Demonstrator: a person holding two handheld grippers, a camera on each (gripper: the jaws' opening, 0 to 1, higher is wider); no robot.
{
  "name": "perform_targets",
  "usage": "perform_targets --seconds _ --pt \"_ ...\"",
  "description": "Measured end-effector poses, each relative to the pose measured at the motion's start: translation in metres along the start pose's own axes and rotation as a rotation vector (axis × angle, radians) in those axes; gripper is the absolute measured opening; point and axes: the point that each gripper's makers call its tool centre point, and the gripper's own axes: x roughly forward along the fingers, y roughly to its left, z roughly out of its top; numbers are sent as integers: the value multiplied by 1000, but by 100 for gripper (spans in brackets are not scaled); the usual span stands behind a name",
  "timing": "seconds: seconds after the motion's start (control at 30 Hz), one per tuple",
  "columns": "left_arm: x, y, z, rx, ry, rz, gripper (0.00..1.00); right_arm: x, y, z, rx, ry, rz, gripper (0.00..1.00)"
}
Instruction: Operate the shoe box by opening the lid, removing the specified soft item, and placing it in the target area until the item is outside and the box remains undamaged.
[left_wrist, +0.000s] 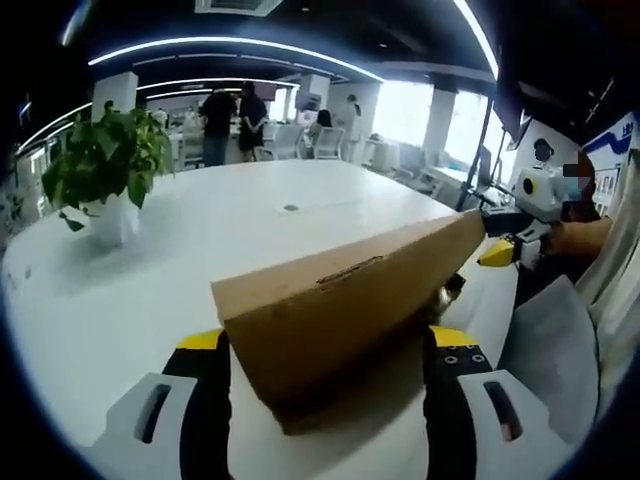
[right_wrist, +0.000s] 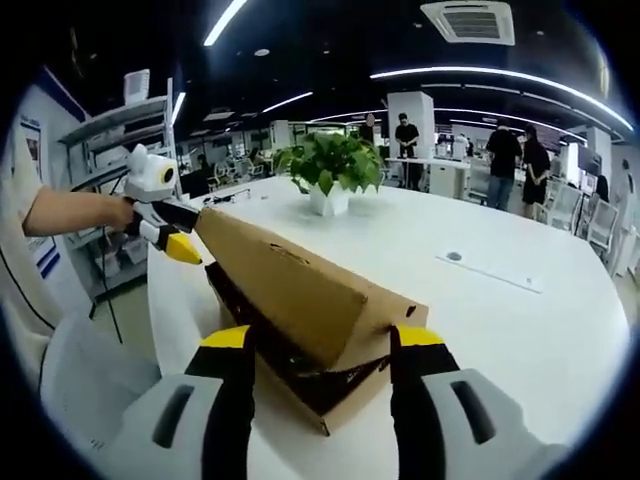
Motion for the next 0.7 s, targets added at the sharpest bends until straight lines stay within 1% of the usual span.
perform_targets --seconds 0.13,0.33,0.53,0.6,0.7 --pt "-1 2 7 5 -13 6 79 1 -2 7 -19 -5 -1 51" --pt "-1 7 17 17 -30 18 77 2 -8 18 -18 -16 -5 51" --pt "0 12 25 26 -36 32 72 4 -12 24 -26 -23 -8 51" --pt "0 14 27 27 -36 38 70 4 -14 26 -29 -25 -9 51" --pt "0 20 29 34 -27 53 64 5 -17 28 -35 -22 -11 49"
